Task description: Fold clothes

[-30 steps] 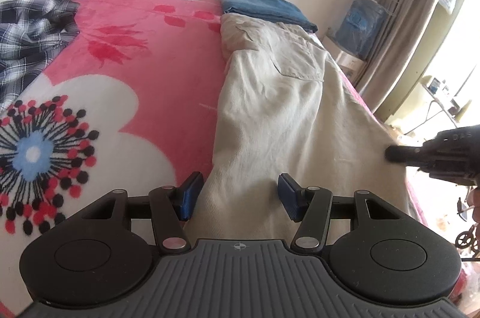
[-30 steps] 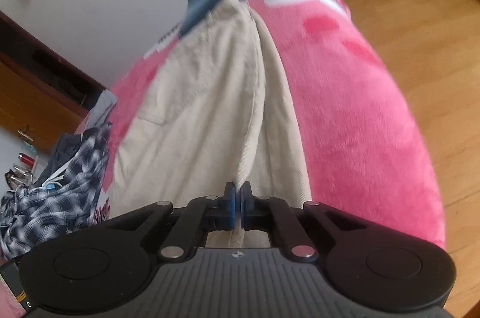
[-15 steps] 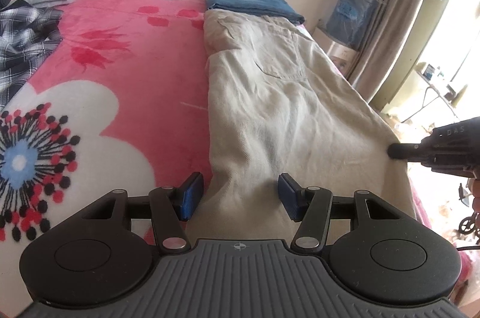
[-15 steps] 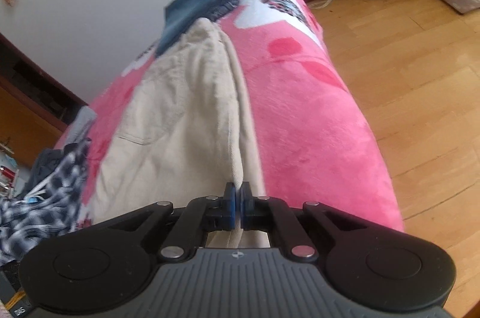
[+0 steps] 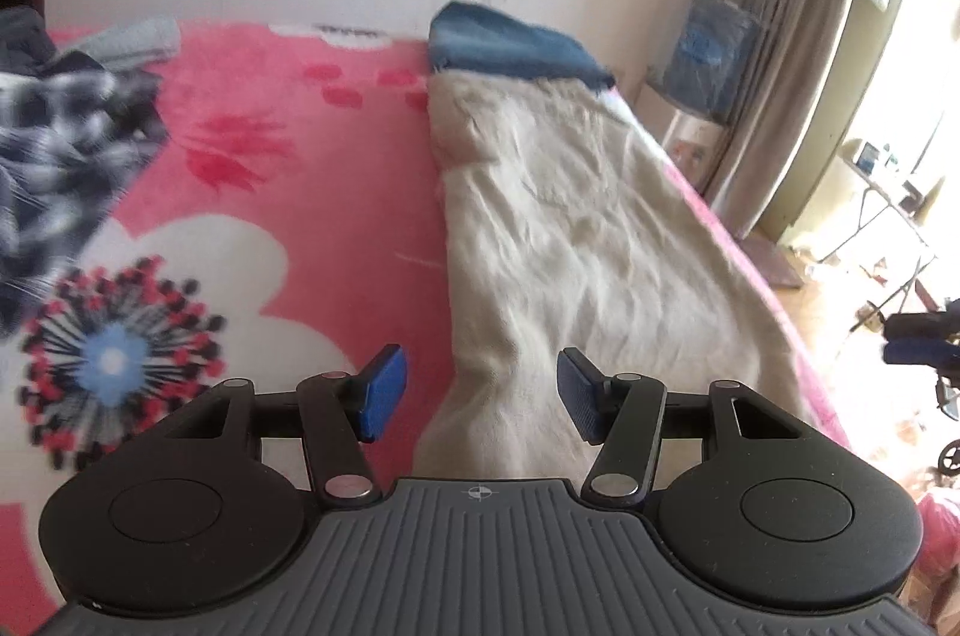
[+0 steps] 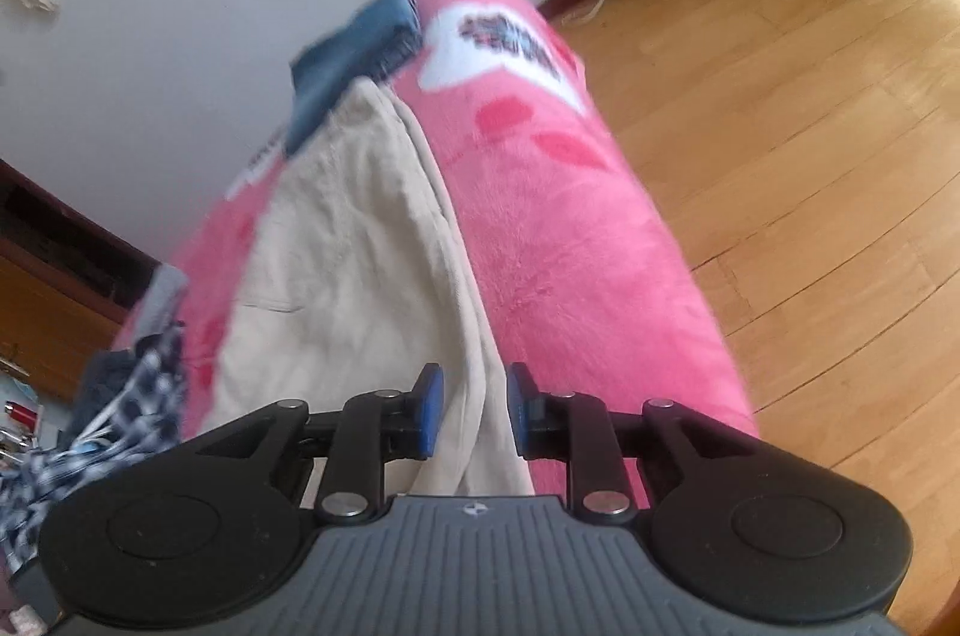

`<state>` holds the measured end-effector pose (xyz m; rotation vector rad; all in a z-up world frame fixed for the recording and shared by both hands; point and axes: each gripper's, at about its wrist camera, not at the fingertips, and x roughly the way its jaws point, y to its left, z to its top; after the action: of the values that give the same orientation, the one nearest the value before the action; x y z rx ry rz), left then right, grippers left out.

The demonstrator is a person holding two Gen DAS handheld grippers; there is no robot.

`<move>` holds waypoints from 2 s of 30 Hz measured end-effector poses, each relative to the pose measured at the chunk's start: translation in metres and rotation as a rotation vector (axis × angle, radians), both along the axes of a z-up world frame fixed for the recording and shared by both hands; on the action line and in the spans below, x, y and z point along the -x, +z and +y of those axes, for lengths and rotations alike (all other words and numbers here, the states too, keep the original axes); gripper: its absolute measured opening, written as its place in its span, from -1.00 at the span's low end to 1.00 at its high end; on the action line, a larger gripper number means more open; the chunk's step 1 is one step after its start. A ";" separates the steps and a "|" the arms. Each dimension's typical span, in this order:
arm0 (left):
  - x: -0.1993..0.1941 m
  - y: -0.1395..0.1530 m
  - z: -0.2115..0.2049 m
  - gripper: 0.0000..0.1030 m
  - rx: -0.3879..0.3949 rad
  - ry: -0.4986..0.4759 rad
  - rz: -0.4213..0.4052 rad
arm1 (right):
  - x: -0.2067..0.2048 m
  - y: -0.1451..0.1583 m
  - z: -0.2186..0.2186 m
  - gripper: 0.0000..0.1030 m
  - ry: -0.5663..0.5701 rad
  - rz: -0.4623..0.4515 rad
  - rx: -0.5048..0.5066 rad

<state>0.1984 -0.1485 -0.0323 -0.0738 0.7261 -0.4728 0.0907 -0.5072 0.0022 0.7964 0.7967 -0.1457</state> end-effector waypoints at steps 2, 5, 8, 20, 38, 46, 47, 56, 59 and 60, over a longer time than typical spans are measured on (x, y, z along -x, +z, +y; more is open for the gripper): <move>0.012 0.008 0.004 0.08 0.002 -0.002 -0.013 | 0.026 0.017 0.004 -0.51 0.015 -0.021 -0.004; 0.031 0.015 0.005 0.08 -0.010 -0.017 -0.013 | 0.059 0.027 0.023 -0.48 0.087 -0.017 -0.014; 0.052 0.009 -0.001 0.08 -0.045 -0.045 0.001 | 0.080 0.011 0.054 -0.46 0.162 0.032 0.000; 0.080 -0.013 -0.022 0.08 -0.135 -0.106 0.001 | 0.093 -0.049 0.117 -0.46 0.194 0.066 0.029; 0.079 -0.029 -0.024 0.08 -0.141 -0.120 0.023 | 0.072 -0.043 0.166 -0.79 0.354 0.133 0.304; 0.077 -0.030 -0.019 0.08 -0.128 -0.108 0.032 | 0.103 -0.018 0.166 -0.89 0.222 0.076 0.368; 0.077 -0.030 -0.019 0.08 -0.127 -0.108 0.032 | 0.109 -0.014 0.164 -0.89 0.196 0.071 0.378; 0.079 -0.028 -0.022 0.08 -0.141 -0.124 0.022 | 0.145 0.001 0.150 -0.90 0.027 0.059 0.434; 0.079 -0.028 -0.024 0.08 -0.146 -0.128 0.018 | 0.149 0.002 0.151 -0.90 0.008 0.064 0.469; 0.079 -0.029 -0.024 0.08 -0.150 -0.128 0.017 | 0.150 0.002 0.152 -0.90 0.004 0.067 0.484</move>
<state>0.1190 -0.1727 -0.0614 0.1094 0.7841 -0.5392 -0.0589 -0.3551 0.0038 0.3332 0.7842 -0.3489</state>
